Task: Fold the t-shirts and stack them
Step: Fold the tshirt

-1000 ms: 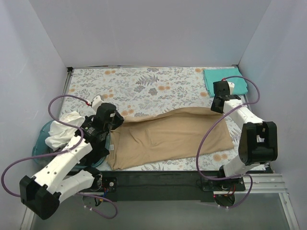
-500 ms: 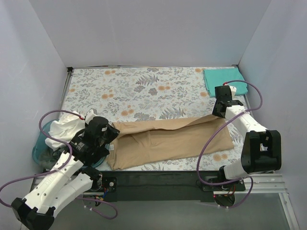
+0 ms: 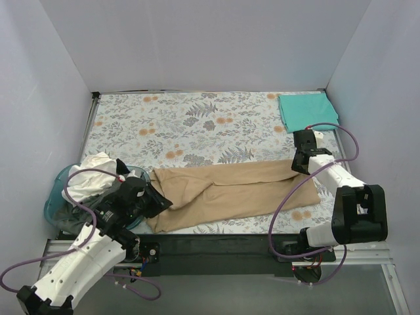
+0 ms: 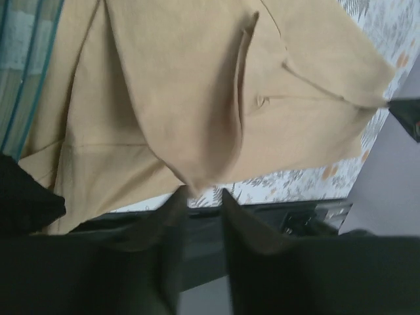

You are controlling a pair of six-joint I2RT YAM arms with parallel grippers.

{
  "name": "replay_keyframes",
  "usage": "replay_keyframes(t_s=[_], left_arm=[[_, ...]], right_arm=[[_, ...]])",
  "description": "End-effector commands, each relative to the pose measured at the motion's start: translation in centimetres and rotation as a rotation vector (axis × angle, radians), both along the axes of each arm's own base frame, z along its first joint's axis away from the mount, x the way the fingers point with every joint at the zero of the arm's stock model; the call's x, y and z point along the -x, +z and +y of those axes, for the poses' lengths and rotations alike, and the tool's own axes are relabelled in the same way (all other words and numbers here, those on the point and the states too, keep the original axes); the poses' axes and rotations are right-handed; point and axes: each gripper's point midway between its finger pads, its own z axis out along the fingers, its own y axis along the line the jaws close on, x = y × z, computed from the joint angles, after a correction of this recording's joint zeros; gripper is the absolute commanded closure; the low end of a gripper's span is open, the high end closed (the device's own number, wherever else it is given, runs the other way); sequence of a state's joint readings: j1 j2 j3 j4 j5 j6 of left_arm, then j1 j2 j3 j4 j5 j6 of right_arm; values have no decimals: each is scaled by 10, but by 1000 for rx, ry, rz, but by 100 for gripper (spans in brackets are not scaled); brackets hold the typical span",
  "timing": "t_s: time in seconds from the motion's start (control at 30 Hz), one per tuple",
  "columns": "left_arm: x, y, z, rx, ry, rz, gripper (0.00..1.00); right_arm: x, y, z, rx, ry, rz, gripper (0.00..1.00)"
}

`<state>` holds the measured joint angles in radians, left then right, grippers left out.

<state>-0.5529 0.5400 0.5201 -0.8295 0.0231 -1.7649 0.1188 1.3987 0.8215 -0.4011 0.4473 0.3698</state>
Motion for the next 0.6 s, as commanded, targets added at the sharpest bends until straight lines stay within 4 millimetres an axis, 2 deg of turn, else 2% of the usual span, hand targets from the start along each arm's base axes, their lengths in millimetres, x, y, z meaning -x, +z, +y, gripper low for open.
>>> replay_keyframes(t_s=[0.0,0.03,0.07,0.1,0.13,0.17,0.2,0.23,0.27,0.3,0.33,0.4,0.43,0.47,0.5,0.53,0.57], left_arm=[[28,6,-5,83,-49,55,65],[34,5,0,69,-44,68,46],[34,5,3,60,-35,64,40],[35,7,4,62,-28,56,34],[34,10,4,68,-29,47,22],[32,15,2,77,-31,29,19],[29,18,0,81,-38,23,18],[23,24,-4,96,-45,-6,17],[18,28,-7,101,-51,-25,15],[13,26,-9,84,-58,-19,15],[5,32,-15,98,-69,-51,14],[-4,34,-24,101,-102,-63,13],[-12,40,-31,114,-118,-89,13],[-18,30,-37,93,-135,-56,12],[-23,30,-41,89,-144,-56,12],[-32,20,-47,68,-153,-33,12],[-36,15,-50,61,-164,-25,11]], right_arm=[[8,8,-14,44,-62,-30,59],[7,11,-16,49,-69,-38,51],[6,16,-17,47,-75,-50,40],[6,19,-16,42,-73,-51,36],[5,21,-13,27,-61,-59,33],[1,28,-9,11,-42,-77,30],[-1,32,-5,-4,-16,-86,19],[-3,33,5,-42,44,-84,17],[-6,39,12,-69,83,-105,6],[-8,42,20,-95,131,-115,2],[-13,45,40,-176,214,-140,2],[-13,48,61,-246,340,-169,2],[-12,52,84,-338,437,-192,2],[-18,59,94,-367,491,-236,2],[-17,59,103,-391,547,-244,2],[-17,58,116,-440,600,-238,2],[-18,56,118,-450,608,-228,2]])
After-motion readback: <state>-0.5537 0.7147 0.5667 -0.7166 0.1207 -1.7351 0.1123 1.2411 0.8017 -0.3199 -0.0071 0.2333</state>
